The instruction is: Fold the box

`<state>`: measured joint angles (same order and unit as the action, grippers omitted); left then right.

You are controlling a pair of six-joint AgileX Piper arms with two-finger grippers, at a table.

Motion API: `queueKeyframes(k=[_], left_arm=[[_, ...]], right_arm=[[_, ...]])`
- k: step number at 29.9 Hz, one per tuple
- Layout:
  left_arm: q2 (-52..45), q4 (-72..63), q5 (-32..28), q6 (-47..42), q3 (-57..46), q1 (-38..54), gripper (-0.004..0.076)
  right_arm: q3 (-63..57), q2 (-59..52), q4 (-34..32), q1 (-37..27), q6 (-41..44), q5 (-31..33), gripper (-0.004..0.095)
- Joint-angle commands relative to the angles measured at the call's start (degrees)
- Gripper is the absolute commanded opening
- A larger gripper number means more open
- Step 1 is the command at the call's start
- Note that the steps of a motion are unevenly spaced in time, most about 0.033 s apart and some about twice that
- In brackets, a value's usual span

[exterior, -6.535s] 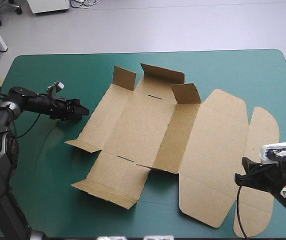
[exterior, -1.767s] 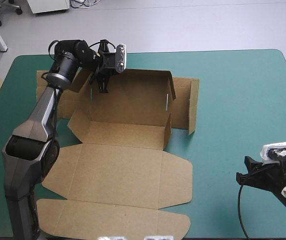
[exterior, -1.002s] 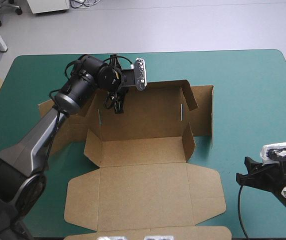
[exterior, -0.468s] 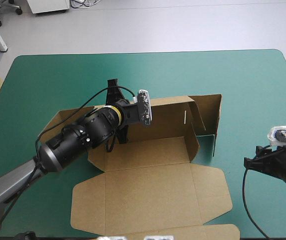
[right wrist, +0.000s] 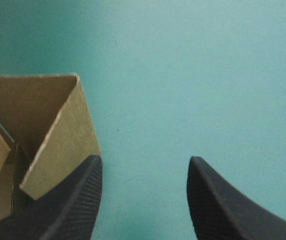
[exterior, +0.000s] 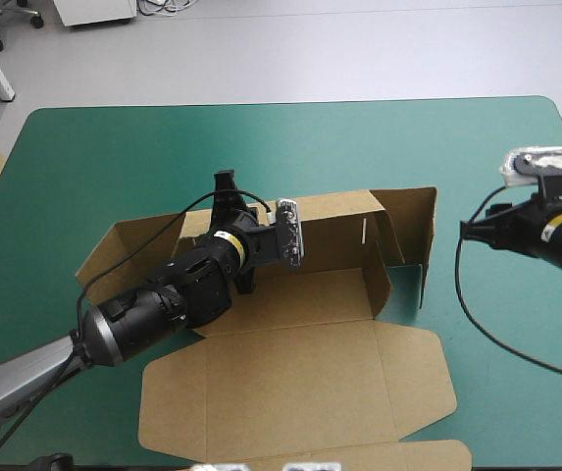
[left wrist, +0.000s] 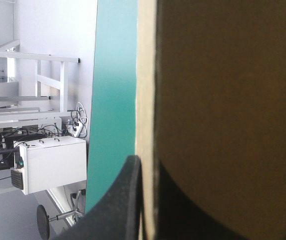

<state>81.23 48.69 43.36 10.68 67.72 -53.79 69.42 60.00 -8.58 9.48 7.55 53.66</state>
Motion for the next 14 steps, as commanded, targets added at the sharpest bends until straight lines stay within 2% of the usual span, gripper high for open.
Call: queueKeyframes(k=[1,8,11,14], left_arm=[[-1.47,0.27,-1.01,-1.71,0.9,-0.57,-0.0011],[-0.71,3.14,-2.47,-1.82,0.9,-0.46,-0.0011],[-0.27,8.36,-3.61,-7.95,0.49,-0.46,-0.0011],[-0.27,21.27,-4.74,-18.08,-1.78,-0.46,-0.0011]], right_arm=[[9.2,3.75,-1.04,-0.29,-2.4,-1.66,0.0496],[19.55,11.18,1.11,-0.29,-4.11,-0.61,0.0496],[21.11,14.24,1.68,-0.74,-5.0,-0.09,0.0496],[22.55,17.18,5.44,-3.27,-7.23,0.21,0.0496]])
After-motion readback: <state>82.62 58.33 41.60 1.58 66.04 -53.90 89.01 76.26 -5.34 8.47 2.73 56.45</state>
